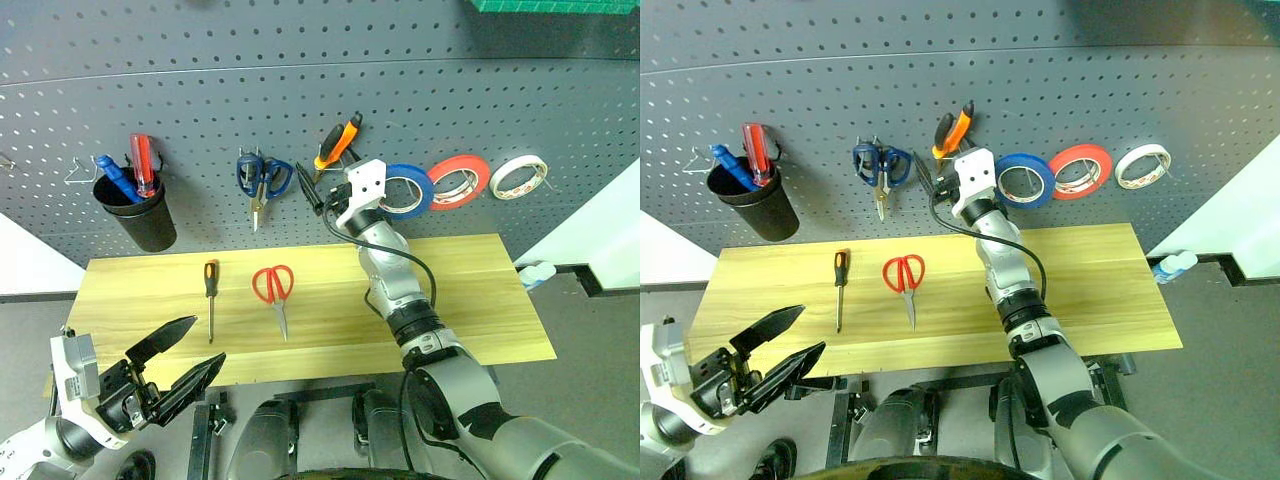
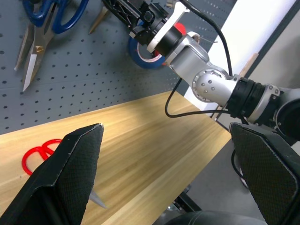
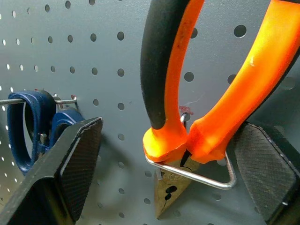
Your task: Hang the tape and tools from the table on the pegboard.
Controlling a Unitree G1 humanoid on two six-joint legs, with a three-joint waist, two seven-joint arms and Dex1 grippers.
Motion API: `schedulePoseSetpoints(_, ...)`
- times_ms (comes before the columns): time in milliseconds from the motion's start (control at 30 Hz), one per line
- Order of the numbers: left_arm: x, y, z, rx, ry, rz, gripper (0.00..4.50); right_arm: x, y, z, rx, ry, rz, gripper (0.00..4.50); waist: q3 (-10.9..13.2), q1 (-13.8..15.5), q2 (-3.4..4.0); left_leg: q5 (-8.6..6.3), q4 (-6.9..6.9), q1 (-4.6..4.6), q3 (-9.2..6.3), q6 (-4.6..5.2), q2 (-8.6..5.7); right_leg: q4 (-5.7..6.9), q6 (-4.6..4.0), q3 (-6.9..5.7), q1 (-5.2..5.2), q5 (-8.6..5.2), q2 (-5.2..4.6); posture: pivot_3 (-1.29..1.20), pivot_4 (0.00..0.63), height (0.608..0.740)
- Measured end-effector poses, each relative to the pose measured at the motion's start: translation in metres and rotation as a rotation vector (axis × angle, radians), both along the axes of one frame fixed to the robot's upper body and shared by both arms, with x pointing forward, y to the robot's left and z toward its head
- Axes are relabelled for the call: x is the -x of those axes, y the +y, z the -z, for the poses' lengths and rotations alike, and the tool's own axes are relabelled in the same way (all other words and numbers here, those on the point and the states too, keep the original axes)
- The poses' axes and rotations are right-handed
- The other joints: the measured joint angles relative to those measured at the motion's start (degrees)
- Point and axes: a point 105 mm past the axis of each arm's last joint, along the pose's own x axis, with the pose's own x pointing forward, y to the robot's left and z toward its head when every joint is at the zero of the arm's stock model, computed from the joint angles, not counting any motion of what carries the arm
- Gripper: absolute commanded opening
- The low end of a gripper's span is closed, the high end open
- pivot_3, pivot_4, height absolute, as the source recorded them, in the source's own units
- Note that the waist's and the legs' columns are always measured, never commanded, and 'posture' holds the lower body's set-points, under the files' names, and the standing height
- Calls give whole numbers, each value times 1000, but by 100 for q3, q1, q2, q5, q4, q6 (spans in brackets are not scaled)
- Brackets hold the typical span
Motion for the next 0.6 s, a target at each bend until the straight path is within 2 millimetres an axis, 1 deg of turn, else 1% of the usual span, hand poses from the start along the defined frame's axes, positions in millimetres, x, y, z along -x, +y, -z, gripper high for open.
schedulePoseSetpoints(333,-6,-3,1,6,-14,15,4500,4,0,-3,-19,-12,-7,4450,-2,2,-3,9,-1,-16,-1,-5,0,0,1,-5,6,3,3,105,172,736)
schedulePoseSetpoints(467,-10,-2,1,11,-22,11,4500,7,-1,-5,-26,-22,-5,4450,-1,11,-2,9,-2,-37,-1,-5,0,-2,2,-7,-14,2,3,92,166,736)
schedulePoseSetpoints(567,-13,-2,2,11,-27,13,4500,12,-4,-22,-49,-80,-1,4450,-3,-4,-5,11,-1,-71,0,-7,0,-4,6,-8,-42,5,4,86,161,736)
schedulePoseSetpoints(600,-14,-3,1,10,-33,16,4500,13,-5,-28,-57,-100,2,4450,-4,-10,-6,11,-1,-75,0,-8,0,-3,19,-8,-45,13,4,81,161,736)
